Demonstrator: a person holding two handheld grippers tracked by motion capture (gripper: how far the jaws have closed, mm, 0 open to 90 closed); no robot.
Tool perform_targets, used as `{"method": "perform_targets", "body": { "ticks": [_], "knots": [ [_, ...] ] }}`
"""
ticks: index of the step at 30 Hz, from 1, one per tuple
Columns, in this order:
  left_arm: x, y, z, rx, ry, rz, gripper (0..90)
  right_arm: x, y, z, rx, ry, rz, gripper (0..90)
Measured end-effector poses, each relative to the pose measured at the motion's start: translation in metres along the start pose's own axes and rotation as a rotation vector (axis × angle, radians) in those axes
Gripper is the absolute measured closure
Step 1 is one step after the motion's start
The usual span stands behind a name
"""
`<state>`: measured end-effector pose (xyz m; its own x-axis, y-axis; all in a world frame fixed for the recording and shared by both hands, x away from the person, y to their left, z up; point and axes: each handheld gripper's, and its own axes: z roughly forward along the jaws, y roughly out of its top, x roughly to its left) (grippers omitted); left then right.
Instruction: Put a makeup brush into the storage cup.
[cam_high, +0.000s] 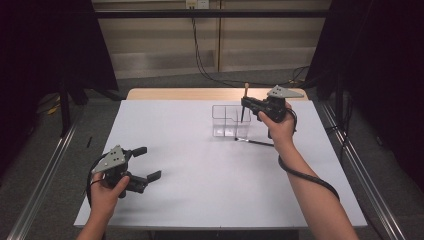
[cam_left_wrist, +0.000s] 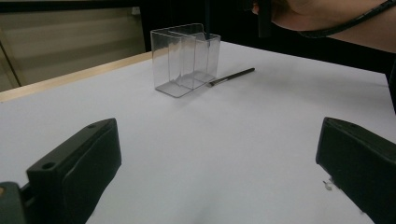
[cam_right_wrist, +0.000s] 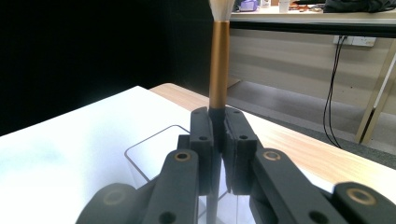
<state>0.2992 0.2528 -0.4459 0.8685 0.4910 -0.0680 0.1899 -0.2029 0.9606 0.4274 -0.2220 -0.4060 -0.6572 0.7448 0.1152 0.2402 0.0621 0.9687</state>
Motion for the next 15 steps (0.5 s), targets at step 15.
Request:
{"method": "perform_targets", "body": {
  "ticks": [15],
  "knots": [
    [0.0007, -0.0049, 0.0002, -0.009, 0.006, -0.013, 0.2, -0.0011, -0.0079, 0.0006, 0.012, -0.007, 0.002, 83.6]
  ]
}}
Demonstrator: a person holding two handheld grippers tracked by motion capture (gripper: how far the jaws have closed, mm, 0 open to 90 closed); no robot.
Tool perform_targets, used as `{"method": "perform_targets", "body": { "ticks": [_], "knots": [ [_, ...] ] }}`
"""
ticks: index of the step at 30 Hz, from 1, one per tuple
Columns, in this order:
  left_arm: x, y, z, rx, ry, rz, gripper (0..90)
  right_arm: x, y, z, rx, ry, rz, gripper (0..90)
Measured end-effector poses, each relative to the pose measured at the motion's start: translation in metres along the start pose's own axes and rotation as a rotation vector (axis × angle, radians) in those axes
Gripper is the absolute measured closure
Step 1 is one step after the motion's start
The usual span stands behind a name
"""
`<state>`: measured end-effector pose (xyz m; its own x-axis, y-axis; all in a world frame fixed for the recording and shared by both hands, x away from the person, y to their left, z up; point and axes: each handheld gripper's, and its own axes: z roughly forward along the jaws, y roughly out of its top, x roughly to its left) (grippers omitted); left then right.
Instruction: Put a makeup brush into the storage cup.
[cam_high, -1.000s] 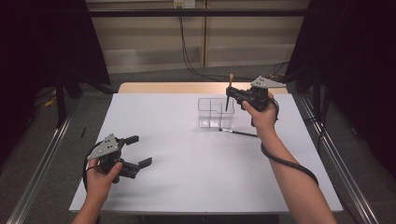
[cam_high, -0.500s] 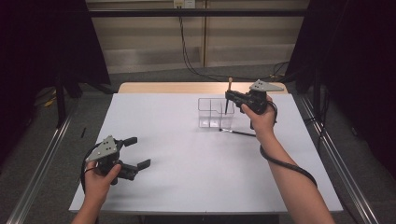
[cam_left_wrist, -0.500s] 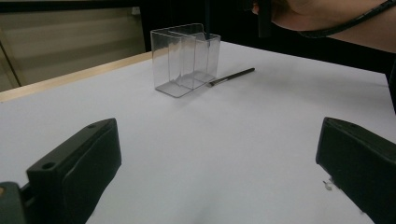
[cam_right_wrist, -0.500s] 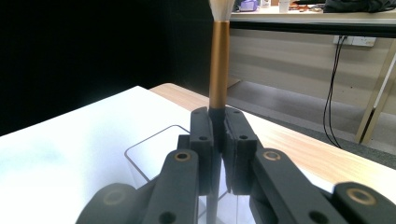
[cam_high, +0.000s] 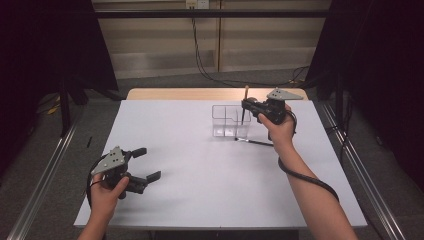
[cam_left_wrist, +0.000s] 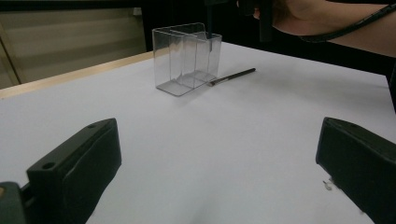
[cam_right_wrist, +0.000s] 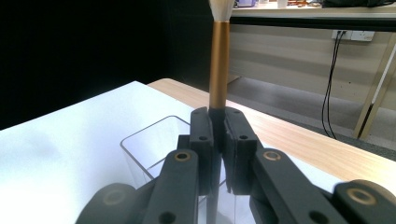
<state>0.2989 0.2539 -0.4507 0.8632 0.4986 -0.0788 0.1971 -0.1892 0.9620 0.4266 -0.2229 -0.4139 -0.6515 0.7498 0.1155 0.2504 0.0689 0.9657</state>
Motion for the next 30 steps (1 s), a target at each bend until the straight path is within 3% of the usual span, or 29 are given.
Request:
{"method": "perform_targets", "body": {
  "ticks": [12, 21, 30],
  "knots": [
    [0.000, -0.002, -0.003, -0.005, 0.008, 0.001, 0.2, 0.000, -0.004, -0.001, 0.004, 0.003, 0.010, 80.8],
    [-0.001, -0.004, -0.006, -0.008, 0.011, 0.003, 0.2, 0.003, -0.006, -0.008, -0.007, 0.051, 0.016, 39.7],
    [0.000, -0.005, -0.011, -0.026, 0.023, -0.004, 0.2, 0.007, -0.005, -0.017, -0.027, 0.058, 0.001, 17.5]
  ]
}}
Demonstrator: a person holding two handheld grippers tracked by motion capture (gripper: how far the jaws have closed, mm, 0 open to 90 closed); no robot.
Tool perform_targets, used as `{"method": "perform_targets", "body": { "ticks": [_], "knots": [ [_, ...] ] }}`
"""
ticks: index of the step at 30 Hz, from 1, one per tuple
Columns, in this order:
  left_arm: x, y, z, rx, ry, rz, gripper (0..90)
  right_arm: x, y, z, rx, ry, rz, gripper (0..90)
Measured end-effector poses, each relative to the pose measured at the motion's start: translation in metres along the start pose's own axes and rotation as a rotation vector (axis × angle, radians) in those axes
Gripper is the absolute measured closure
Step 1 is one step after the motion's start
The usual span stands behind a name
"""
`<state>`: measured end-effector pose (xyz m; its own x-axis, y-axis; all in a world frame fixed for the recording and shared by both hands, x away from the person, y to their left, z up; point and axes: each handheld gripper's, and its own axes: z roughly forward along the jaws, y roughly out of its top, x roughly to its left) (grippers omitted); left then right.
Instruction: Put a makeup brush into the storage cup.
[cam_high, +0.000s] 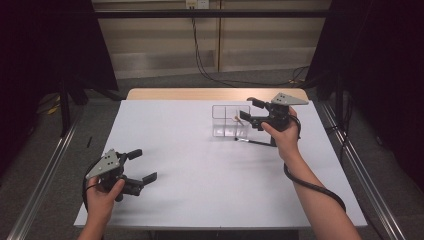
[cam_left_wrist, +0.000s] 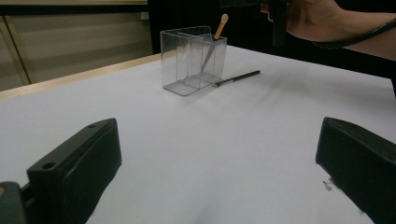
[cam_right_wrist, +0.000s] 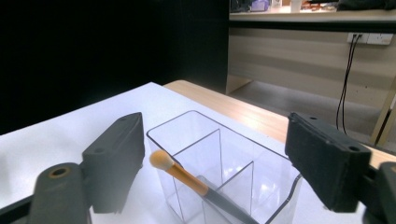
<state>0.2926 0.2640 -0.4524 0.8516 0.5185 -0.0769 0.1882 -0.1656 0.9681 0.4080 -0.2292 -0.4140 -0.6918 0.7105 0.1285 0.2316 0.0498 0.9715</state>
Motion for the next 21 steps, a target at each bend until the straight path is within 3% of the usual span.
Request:
{"method": "perform_targets", "body": {
  "ticks": [9, 21],
  "knots": [
    [0.000, -0.001, 0.000, -0.001, 0.000, 0.001, 0.2, 0.005, -0.003, -0.010, -0.003, -0.002, -0.007, 8.5],
    [-0.002, 0.000, 0.000, 0.004, 0.003, 0.014, 0.2, 0.014, -0.010, -0.022, 0.029, 0.011, -0.019, 4.3]
  ]
}}
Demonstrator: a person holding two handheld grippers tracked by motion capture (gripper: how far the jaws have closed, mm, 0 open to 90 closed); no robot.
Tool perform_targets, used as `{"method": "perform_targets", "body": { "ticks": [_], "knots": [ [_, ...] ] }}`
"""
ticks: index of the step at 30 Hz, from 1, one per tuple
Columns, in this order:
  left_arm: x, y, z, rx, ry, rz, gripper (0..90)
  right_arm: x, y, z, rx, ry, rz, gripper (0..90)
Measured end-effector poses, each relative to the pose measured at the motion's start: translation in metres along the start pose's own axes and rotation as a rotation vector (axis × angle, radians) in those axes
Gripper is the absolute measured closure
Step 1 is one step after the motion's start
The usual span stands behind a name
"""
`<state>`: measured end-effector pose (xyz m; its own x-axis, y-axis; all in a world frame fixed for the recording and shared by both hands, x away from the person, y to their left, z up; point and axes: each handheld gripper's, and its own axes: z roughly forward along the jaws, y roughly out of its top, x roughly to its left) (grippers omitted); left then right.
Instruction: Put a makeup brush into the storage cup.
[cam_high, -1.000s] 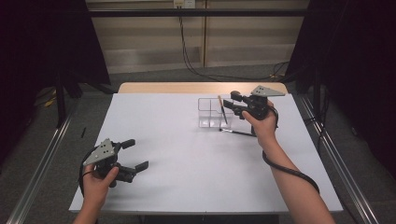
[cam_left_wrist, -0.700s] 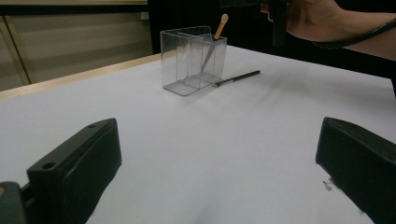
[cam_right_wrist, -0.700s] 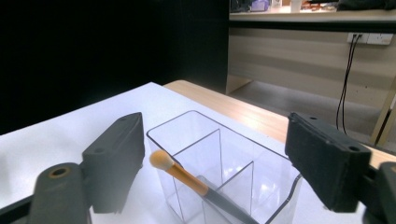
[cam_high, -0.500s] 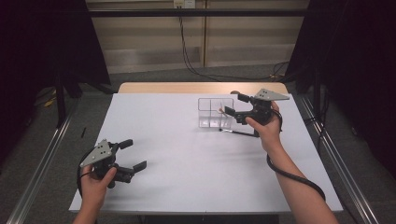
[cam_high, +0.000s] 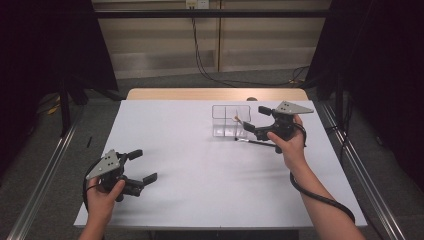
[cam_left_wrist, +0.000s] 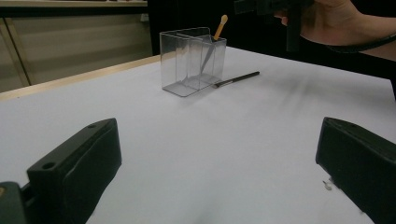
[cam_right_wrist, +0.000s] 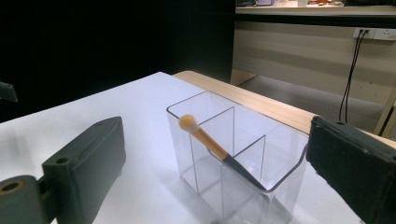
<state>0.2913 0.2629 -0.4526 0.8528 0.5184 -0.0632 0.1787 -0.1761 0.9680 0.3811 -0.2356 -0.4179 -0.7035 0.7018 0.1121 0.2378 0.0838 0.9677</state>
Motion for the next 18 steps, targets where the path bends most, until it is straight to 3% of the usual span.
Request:
{"method": "perform_targets", "body": {
  "ticks": [18],
  "knots": [
    [-0.002, -0.001, -0.002, 0.007, 0.004, 0.014, 0.1, 0.007, -0.012, -0.020, 0.009, 0.005, -0.002, 2.4]
  ]
}}
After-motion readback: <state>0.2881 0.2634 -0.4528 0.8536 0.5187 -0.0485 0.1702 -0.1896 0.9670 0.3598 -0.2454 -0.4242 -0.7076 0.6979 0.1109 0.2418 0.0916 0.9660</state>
